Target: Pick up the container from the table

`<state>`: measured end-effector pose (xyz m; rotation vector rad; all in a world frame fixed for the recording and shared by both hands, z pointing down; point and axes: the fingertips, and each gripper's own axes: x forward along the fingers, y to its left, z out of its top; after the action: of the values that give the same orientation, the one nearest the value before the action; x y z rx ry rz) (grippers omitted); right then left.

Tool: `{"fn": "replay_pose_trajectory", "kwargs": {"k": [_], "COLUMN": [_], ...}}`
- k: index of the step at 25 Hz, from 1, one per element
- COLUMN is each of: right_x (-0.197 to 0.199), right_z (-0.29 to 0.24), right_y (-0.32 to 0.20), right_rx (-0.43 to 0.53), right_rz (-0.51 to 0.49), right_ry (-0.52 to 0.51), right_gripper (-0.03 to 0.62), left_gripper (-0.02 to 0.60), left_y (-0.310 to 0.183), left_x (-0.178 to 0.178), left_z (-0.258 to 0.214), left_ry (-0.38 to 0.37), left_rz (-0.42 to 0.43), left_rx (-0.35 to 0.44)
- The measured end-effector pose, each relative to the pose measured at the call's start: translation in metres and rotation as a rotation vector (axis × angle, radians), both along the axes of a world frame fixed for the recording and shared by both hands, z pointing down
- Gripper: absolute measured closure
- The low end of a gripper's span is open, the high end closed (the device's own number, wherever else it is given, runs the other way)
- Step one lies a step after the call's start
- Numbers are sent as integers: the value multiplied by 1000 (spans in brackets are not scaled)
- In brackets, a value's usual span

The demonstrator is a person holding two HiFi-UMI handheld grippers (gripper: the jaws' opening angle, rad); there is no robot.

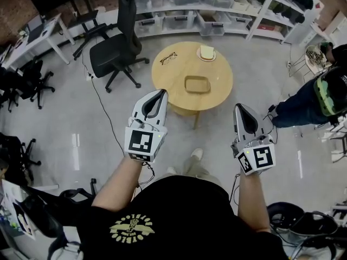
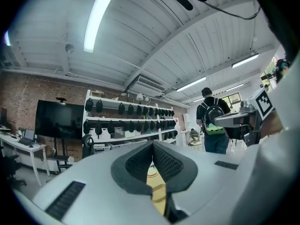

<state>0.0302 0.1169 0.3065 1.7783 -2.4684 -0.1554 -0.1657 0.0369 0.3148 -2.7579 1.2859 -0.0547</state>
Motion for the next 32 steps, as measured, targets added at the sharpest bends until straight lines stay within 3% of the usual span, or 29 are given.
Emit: {"fn": "replay_pose_trajectory", "kwargs": {"k": [12,32], "right_x": [14,89], "right_z": [22,39], "right_y": [-41,-166], "right_rx": [-53,-100], "right_rz": [-34,-81], "right_ry": [-10,-24], "right_gripper": [579,579], "left_gripper": [563,563], "left_y": [-34,-154], "left_x": [9,82], "left_z": [24,43], "left_ry": [-15,-31], "left_rz": [-31,-72], "left_rx": [-63,-123]}}
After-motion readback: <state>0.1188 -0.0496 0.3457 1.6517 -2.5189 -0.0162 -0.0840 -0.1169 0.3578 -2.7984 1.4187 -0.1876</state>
